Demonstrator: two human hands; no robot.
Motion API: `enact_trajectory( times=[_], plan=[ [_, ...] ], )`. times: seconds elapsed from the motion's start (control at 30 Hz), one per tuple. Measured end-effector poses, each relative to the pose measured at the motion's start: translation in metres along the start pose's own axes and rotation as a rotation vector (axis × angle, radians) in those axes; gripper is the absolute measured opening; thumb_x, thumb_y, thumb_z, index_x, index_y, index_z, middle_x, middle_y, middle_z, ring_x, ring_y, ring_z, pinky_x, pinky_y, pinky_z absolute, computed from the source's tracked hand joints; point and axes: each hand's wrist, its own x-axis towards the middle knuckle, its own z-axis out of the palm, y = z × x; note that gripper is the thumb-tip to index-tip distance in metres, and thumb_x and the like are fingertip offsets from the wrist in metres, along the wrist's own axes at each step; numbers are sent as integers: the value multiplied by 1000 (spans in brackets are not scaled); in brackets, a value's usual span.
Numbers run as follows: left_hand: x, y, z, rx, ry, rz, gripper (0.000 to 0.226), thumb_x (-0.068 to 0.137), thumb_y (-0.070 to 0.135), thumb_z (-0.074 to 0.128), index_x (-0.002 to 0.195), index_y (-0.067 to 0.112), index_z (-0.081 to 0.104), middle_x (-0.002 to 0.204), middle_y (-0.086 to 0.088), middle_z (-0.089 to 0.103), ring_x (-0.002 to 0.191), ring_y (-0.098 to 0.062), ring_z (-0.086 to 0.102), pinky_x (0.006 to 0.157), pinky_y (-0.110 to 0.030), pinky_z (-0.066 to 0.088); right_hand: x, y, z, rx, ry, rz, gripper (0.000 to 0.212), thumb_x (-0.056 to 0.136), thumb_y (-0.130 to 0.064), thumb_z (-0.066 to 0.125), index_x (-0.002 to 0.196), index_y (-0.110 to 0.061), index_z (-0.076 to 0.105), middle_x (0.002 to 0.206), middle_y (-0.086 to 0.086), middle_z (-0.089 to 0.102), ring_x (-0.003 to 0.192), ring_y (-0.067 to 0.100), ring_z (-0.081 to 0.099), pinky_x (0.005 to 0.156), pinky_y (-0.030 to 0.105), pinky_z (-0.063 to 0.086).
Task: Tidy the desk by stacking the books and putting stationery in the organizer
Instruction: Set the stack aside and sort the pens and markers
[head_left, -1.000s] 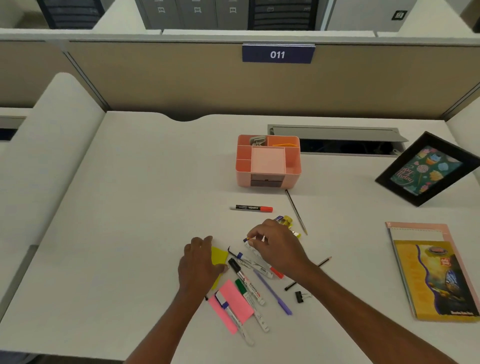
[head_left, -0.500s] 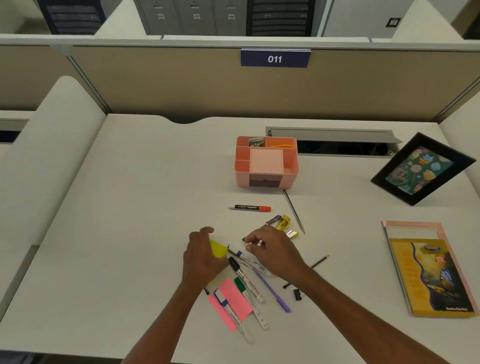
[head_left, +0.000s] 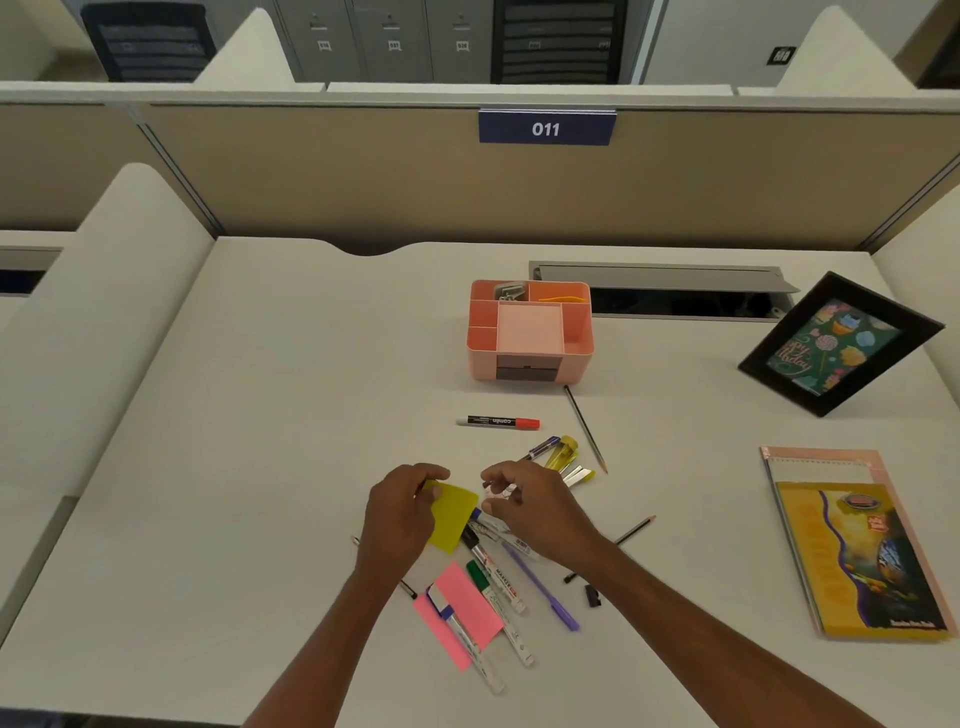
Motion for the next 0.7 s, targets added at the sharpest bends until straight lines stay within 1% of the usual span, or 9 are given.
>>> enact_trajectory(
  times=[0.07,0.13,0.2,0.3,0.37,0.43,0.5,0.6,0.7],
  plan=[
    [3,10,-4,-71,-5,1,26,96,2,67,107,23,79,103,13,74,96,-2,66,84,-17,52,1,-2,-3,30,10,-14,40,91,-28,80,129,-27,69,109,-11,68,85,7,63,83,29,59],
    [6,21,-5,-122,-5,10,23,97,7,69,106,25,79,103,16,74,98,3,65,80,-7,49,4,-3,-8,43,48,-54,34,91,-25,79,125,-25,73,107,-10,70,88,6,64,80,24,56],
    [12,33,-6,-163,-9,10,19,99,14,69,107,27,79,103,17,75,98,4,66,76,-6,49,7,-6,-17,55,83,-96,22,93,-21,76,115,-20,77,100,-9,73,86,3,66,77,20,54],
    [21,51,-7,-194,3,44,16,98,18,70,106,26,80,100,16,76,93,2,68,75,-9,51,11,-10,-35,102,153,-111,12,94,-16,74,104,-18,79,86,-10,74,77,5,68,71,25,56],
    [29,62,-7,-191,5,82,15,97,18,73,106,26,81,98,18,76,92,3,69,75,-8,49,13,-13,-50,112,197,-128,12,93,-14,75,103,-17,80,84,-10,74,75,5,69,70,26,58],
    [37,72,-7,-174,5,123,13,95,17,75,103,26,82,93,20,76,88,6,68,72,-6,47,15,-16,-65,98,228,-163,13,93,-13,76,104,-16,80,88,-8,76,76,7,70,70,27,60],
    [46,85,-8,-151,25,158,11,93,22,78,100,29,83,90,21,77,83,5,69,71,-12,50,18,-19,-80,67,270,-203,14,93,-13,76,105,-16,81,93,-6,76,80,7,71,73,28,60],
    [59,105,-12,-107,77,226,10,90,31,79,99,35,82,90,24,77,83,1,71,72,-26,57,24,-25,-104,-61,337,-298,17,94,-15,74,110,-19,80,97,-6,76,86,6,69,80,31,59],
    [76,128,-13,-45,112,302,10,90,33,80,99,34,81,93,20,77,79,-3,69,72,-33,59,32,-33,-130,-153,412,-374,17,94,-14,75,109,-18,80,98,-5,78,86,8,70,81,32,58]
  ],
)
